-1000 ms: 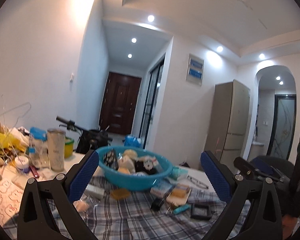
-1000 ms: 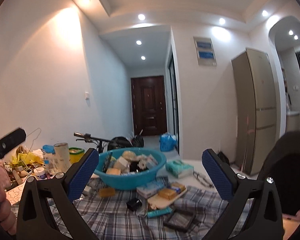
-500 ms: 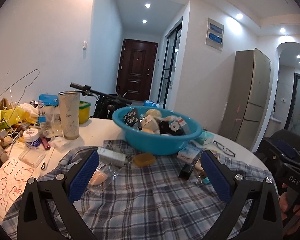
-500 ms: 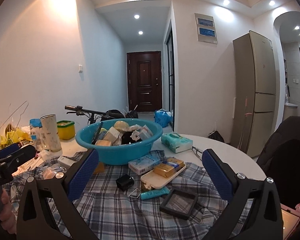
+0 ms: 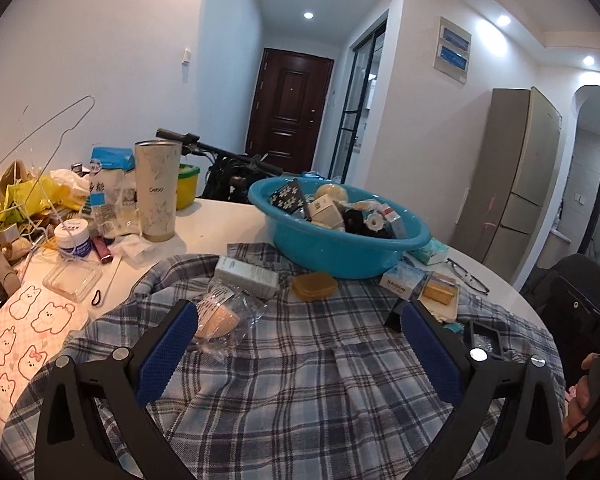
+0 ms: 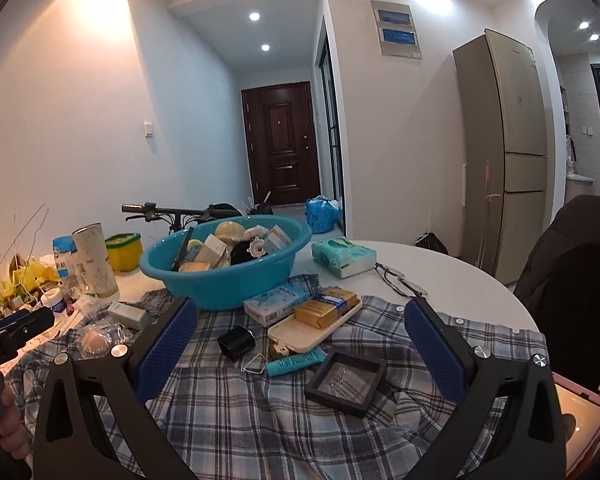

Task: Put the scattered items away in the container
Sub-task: 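Grasp the clear bagged bread roll with the left tool while the right tool reaches toward the black frame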

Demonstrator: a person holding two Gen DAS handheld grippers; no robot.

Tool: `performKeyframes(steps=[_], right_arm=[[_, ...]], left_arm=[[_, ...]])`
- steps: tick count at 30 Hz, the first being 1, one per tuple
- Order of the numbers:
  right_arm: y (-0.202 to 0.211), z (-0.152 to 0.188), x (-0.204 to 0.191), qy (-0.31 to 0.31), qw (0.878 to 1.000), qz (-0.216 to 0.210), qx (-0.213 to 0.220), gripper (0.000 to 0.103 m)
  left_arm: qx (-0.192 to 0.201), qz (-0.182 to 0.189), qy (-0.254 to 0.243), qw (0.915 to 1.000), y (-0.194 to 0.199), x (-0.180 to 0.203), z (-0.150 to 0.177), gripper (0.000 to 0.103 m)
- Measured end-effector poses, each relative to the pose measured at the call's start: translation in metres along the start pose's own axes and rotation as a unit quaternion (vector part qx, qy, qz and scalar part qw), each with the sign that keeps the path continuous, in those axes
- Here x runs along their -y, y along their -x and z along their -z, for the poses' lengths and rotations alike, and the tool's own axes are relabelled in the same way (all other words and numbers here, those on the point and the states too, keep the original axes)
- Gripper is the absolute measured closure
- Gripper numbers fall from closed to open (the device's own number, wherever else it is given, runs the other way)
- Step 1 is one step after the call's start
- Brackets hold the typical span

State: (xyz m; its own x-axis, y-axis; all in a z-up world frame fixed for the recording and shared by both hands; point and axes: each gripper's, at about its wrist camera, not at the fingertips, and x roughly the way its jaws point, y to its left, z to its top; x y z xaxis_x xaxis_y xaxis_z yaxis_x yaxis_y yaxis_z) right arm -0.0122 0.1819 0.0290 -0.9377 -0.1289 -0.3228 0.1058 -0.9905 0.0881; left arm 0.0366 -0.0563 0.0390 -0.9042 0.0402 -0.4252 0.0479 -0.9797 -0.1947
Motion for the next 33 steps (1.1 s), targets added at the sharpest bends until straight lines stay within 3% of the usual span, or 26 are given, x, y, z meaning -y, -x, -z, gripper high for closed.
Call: performKeyframes(steps=[4, 9, 13, 19, 23, 29, 30, 33], right_arm=[[-0.013, 0.009, 0.001, 0.011, 0.999, 0.014, -0.032, 0.000], [-0.032, 0.020, 0.012, -0.004, 0.997, 0.005, -0.075, 0.000], [-0.045, 0.027, 0.021, -0.017, 0.995, 0.009, -0.099, 0.000], [-0.053, 0.031, 0.034, -0.042, 0.993, 0.011, -0.114, 0.000], [-0.057, 0.033, 0.036, -0.050, 0.991, -0.002, -0.125, 0.000], [-0.059, 0.034, 0.037, -0.045, 0.991, 0.005, -0.125, 0.000], [-0.059, 0.035, 0.038, -0.047, 0.991, 0.005, -0.125, 0.000], [-0.062, 0.037, 0.041, -0.053, 0.990, 0.005, -0.130, 0.000]], left_arm=[[-0.011, -0.009, -0.001, 0.9999, -0.011, -0.004, 0.002, 0.000], [-0.062, -0.055, -0.001, 0.9965, -0.047, -0.017, 0.010, 0.000], [-0.069, -0.097, -0.032, 0.9924, -0.063, -0.024, 0.005, 0.000], [-0.132, -0.096, -0.001, 0.9866, -0.101, -0.049, 0.007, 0.000], [-0.126, -0.145, -0.005, 0.9814, -0.116, -0.056, 0.007, 0.000], [-0.151, -0.125, 0.027, 0.9803, -0.129, -0.070, 0.011, 0.001], [-0.153, -0.120, 0.026, 0.9806, -0.130, -0.070, 0.013, 0.006], [-0.160, -0.130, 0.001, 0.9784, -0.136, -0.064, 0.015, 0.041]])
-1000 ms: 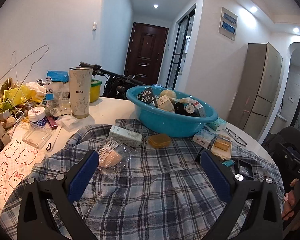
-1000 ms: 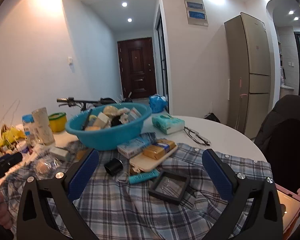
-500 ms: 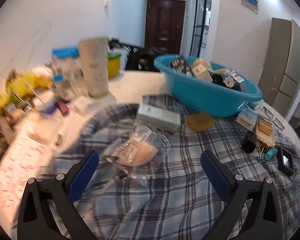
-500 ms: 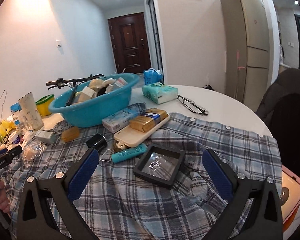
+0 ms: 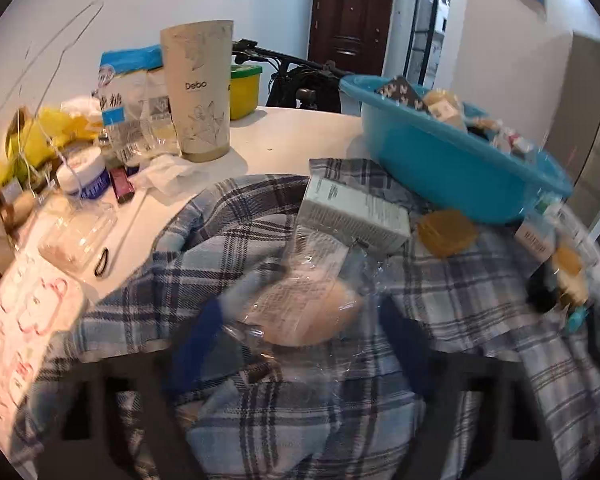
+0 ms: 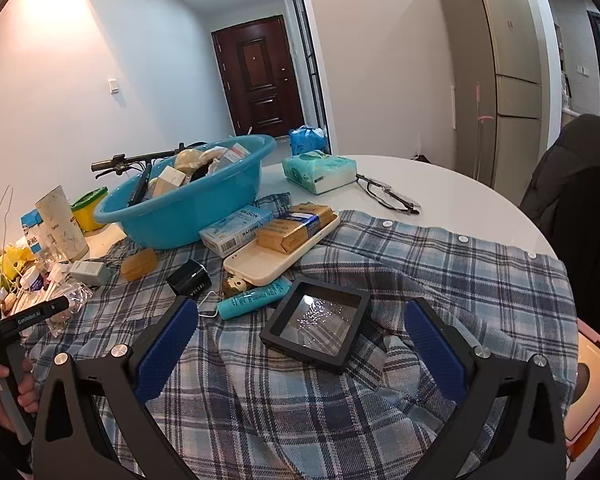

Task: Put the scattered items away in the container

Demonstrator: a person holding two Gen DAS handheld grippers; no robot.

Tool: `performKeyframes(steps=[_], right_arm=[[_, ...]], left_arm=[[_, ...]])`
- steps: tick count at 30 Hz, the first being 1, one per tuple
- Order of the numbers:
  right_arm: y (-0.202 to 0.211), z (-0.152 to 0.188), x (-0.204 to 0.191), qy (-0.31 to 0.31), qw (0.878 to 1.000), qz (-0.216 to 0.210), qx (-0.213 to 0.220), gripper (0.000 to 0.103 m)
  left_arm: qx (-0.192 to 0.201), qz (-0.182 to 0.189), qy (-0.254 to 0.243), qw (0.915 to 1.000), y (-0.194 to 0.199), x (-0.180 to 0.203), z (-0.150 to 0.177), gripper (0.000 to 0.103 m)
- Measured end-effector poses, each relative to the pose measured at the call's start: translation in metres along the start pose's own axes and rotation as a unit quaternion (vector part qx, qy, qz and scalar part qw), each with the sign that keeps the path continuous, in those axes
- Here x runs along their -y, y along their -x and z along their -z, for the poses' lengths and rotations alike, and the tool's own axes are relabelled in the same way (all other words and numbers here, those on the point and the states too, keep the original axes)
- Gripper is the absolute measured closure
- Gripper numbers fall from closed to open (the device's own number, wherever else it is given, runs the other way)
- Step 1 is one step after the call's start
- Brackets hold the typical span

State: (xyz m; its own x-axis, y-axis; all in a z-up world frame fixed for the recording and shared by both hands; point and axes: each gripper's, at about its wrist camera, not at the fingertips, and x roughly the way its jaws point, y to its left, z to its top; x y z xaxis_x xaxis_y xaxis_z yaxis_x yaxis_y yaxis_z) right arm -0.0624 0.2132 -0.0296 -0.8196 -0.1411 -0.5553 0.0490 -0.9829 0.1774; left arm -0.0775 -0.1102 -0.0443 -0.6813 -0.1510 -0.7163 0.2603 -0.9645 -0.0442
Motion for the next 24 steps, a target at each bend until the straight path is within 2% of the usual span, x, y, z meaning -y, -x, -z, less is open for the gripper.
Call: performKeyframes(steps=[2, 3, 6, 9, 12, 15, 17, 21, 24], right_arm=[[-0.002, 0.000, 0.001, -0.005, 1.000, -0.005, -0.004, 0.000], [-0.002, 0.000, 0.002, -0.006, 1.000, -0.007, -0.005, 0.000], [-0.002, 0.000, 0.002, -0.003, 1.000, -0.007, -0.004, 0.000], [-0.001, -0.001, 0.002, 0.001, 1.000, -0.002, -0.003, 0.000], [-0.001, -0.001, 0.002, 0.002, 1.000, 0.006, -0.001, 0.000], [-0.003, -0.001, 0.003, -0.001, 1.000, 0.009, -0.005, 0.000], [-0.005, 0.000, 0.003, -0.003, 1.000, 0.009, -0.009, 0.000], [-0.005, 0.001, 0.002, 0.001, 1.000, 0.016, -0.015, 0.000], [-0.005, 0.002, 0.003, 0.005, 1.000, 0.025, -0.017, 0.000]], left_arm=[[0.006, -0.003, -0.008, 0.9999, 0.003, 0.003, 0.001, 0.042], [0.018, 0.005, -0.011, 0.9998, 0.007, 0.004, 0.002, 0.046], [0.058, 0.009, -0.026, 0.9980, 0.023, 0.010, 0.004, 0.047], [0.071, 0.020, -0.030, 0.9968, 0.041, 0.017, 0.007, 0.047], [0.073, 0.075, -0.016, 0.9944, 0.065, 0.026, 0.012, 0.047], [0.066, 0.140, 0.014, 0.9878, 0.083, 0.031, 0.020, 0.047], [0.064, 0.161, 0.017, 0.9847, 0.090, 0.037, 0.024, 0.047], [0.063, 0.140, -0.005, 0.9881, 0.091, 0.056, 0.031, 0.046], [0.060, 0.145, -0.006, 0.9875, 0.088, 0.060, 0.034, 0.047]])
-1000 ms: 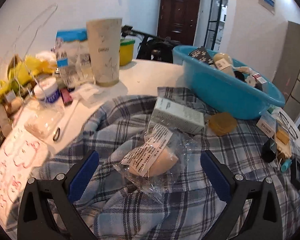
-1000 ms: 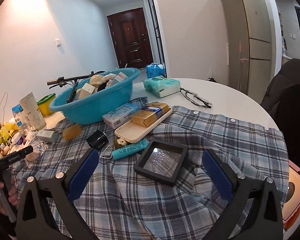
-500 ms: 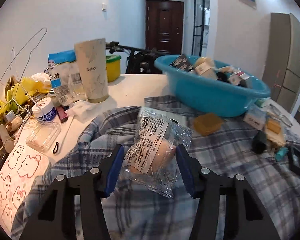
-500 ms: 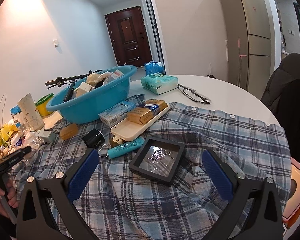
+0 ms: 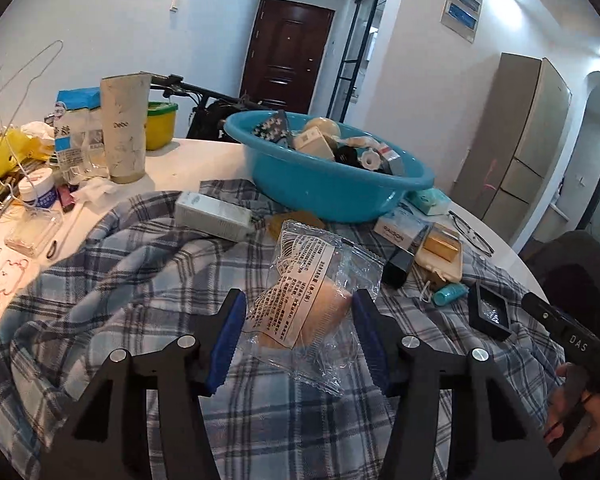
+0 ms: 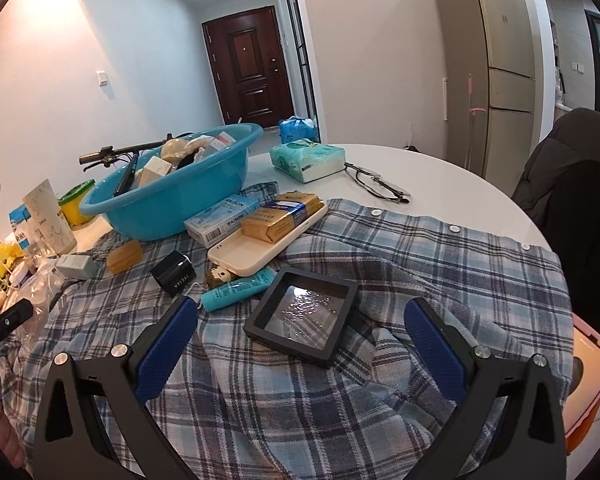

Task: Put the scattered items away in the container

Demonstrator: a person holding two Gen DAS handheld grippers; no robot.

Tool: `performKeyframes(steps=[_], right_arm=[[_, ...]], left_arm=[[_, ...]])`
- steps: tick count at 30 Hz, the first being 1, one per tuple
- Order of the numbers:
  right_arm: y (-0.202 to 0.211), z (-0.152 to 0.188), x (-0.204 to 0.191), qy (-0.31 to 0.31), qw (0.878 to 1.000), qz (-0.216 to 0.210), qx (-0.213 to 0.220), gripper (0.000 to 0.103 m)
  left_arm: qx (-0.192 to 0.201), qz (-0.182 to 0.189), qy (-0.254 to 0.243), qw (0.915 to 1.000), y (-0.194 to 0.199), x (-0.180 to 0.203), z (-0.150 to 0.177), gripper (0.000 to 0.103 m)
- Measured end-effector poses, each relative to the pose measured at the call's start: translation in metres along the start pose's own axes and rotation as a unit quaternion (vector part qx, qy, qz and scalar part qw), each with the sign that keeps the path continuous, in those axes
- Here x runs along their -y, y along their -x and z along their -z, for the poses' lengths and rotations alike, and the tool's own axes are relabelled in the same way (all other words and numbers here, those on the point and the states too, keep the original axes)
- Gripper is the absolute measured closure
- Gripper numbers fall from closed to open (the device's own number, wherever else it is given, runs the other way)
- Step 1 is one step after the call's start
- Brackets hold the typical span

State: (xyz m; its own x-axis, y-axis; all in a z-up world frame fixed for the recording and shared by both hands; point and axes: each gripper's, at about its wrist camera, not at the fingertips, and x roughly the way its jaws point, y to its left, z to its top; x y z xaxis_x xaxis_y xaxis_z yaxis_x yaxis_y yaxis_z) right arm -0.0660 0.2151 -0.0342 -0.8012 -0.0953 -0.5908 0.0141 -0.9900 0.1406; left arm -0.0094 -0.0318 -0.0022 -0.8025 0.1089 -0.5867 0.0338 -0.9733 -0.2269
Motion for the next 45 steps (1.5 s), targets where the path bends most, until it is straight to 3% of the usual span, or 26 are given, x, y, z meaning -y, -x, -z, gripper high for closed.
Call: performKeyframes(steps=[6, 9, 15, 24, 25, 26, 29, 33, 37, 39, 40, 43, 45], right_arm=[[-0.017, 0.001, -0.003, 0.004, 0.999, -0.001, -0.032, 0.000], [-0.042, 0.003, -0.012, 0.015, 0.996, 0.006, -0.085, 0.000], [-0.070, 0.003, -0.024, 0.045, 0.990, 0.081, -0.105, 0.000], [-0.081, 0.003, -0.017, 0.025, 0.990, 0.062, -0.125, 0.000], [-0.082, 0.003, -0.017, 0.027, 0.990, 0.057, -0.128, 0.009], [-0.084, 0.004, -0.019, 0.033, 0.989, 0.055, -0.136, 0.025], [-0.076, 0.003, -0.017, 0.023, 0.992, 0.038, -0.117, 0.026], [-0.051, 0.001, -0.020, 0.036, 0.996, 0.048, -0.073, 0.028], [-0.026, -0.004, -0.031, 0.042, 0.998, 0.014, -0.045, 0.031], [-0.018, -0.004, -0.039, 0.052, 0.998, 0.000, -0.036, 0.042], [-0.016, -0.004, -0.043, 0.055, 0.998, -0.010, -0.035, 0.057], [-0.015, -0.002, -0.054, 0.060, 0.997, -0.042, -0.039, 0.070], [-0.015, 0.002, -0.061, 0.076, 0.995, -0.041, -0.045, 0.070]], left_arm=[[-0.001, -0.008, -0.018, 0.9998, -0.005, 0.011, 0.005, 0.047], [0.002, 0.004, -0.021, 0.9998, -0.006, 0.015, 0.006, 0.046], [0.007, 0.000, -0.031, 0.9995, -0.006, 0.021, 0.007, 0.046], [0.003, -0.002, -0.036, 0.9994, -0.009, 0.025, 0.010, 0.046], [0.002, -0.001, -0.036, 0.9994, -0.009, 0.025, 0.010, 0.046], [0.001, 0.001, -0.034, 0.9994, -0.009, 0.025, 0.010, 0.046], [0.004, 0.013, -0.024, 0.9996, -0.003, 0.024, 0.010, 0.046], [0.018, 0.006, -0.030, 0.9994, 0.005, 0.026, 0.007, 0.046], [0.014, 0.026, -0.025, 0.9992, 0.010, 0.028, 0.006, 0.046], [0.016, 0.027, -0.027, 0.9991, 0.012, 0.029, 0.006, 0.046], [0.019, 0.024, -0.031, 0.9991, 0.013, 0.030, 0.005, 0.046], [0.025, 0.015, -0.037, 0.9989, 0.015, 0.031, 0.005, 0.046], [0.025, 0.017, -0.036, 0.9989, 0.017, 0.030, 0.005, 0.046]])
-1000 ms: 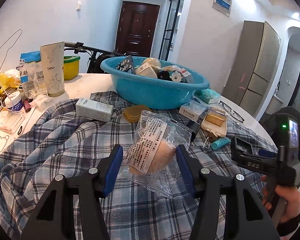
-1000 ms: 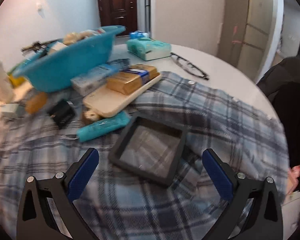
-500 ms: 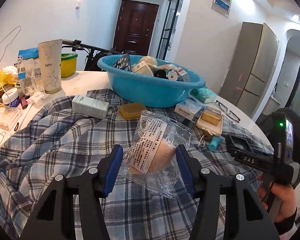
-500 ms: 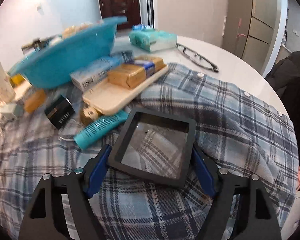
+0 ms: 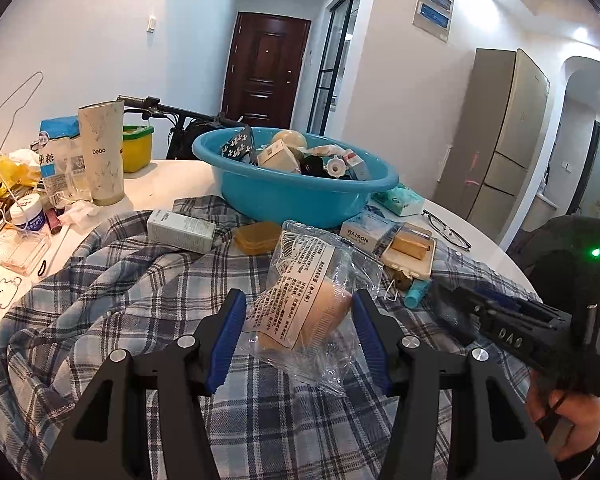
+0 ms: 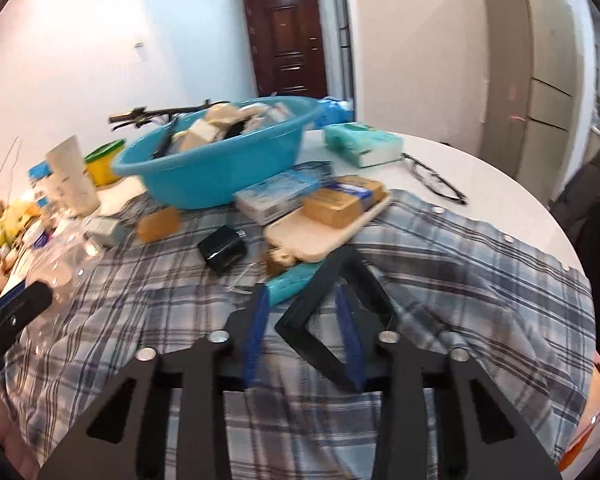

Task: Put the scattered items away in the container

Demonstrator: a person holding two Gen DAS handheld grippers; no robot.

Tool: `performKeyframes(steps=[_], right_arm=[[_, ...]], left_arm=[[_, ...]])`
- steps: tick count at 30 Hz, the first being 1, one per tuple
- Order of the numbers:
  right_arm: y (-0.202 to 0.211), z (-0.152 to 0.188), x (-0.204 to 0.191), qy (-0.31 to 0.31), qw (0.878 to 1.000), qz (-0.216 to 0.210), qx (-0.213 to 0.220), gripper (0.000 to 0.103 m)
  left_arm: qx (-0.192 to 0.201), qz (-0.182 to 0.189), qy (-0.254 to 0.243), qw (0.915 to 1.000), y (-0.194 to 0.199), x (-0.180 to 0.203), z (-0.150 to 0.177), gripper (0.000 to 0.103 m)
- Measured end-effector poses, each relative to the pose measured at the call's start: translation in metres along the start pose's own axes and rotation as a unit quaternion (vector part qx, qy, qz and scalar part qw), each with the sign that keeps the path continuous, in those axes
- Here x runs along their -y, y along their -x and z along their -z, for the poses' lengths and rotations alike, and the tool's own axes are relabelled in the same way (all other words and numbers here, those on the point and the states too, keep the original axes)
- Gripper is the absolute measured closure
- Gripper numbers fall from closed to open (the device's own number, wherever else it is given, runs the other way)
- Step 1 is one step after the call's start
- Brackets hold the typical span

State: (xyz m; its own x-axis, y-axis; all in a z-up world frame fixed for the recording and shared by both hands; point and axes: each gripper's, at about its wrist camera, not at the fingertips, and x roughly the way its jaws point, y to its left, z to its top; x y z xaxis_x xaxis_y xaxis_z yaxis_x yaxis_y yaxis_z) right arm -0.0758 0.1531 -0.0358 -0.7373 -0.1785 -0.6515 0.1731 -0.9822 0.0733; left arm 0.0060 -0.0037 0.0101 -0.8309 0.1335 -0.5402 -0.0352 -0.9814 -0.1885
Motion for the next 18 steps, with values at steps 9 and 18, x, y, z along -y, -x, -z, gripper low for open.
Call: performKeyframes(steps=[9, 18], right_arm=[[-0.005, 0.005, 0.024, -0.035, 0.999, 0.011, -0.004, 0.029], [-0.040, 0.007, 0.026, -0.050, 0.997, 0.009, -0.065, 0.002]], left_arm=[[-0.006, 0.000, 0.002, 1.0000, -0.003, -0.003, 0.002, 0.046], [-0.010, 0.003, -0.007, 0.9999, -0.005, 0.003, 0.005, 0.046]])
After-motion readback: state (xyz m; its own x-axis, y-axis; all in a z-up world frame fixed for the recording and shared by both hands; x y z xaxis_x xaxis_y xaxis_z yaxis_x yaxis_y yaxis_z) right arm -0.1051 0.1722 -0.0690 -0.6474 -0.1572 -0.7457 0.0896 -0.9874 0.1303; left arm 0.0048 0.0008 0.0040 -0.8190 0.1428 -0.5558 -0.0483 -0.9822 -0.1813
